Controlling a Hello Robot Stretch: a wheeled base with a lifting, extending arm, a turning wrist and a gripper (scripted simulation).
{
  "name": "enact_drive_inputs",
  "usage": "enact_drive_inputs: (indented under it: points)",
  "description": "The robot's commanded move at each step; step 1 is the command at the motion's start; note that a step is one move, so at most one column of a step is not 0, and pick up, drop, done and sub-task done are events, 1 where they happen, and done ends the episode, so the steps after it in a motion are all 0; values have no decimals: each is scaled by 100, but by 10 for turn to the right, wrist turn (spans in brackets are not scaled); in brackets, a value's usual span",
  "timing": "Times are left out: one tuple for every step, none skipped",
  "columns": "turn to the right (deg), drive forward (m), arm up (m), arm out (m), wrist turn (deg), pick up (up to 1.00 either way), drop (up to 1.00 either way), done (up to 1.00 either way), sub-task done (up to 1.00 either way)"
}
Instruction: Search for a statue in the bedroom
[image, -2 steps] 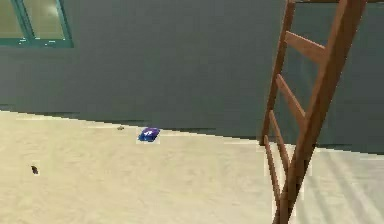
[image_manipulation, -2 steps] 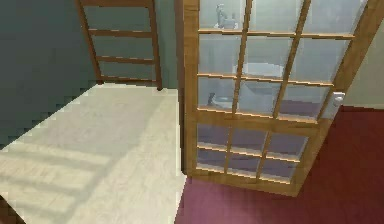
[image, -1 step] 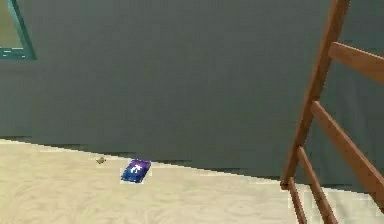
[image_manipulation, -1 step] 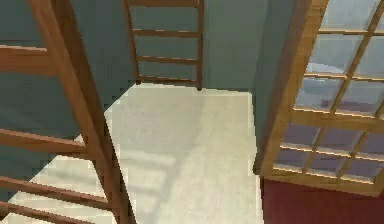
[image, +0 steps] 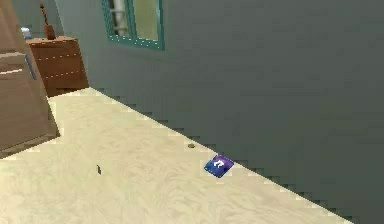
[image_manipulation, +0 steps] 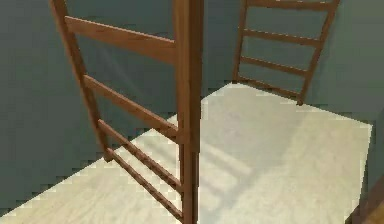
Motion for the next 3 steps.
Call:
enact_drive_inputs:
  points:
    - [0, 25, 0, 0, 0, 0, 0, 0, 0]
    - [-450, 0, 0, 0, 0, 0, 0, 0, 0]
    - [-60, 0, 0, 0, 0, 0, 0, 0, 0]
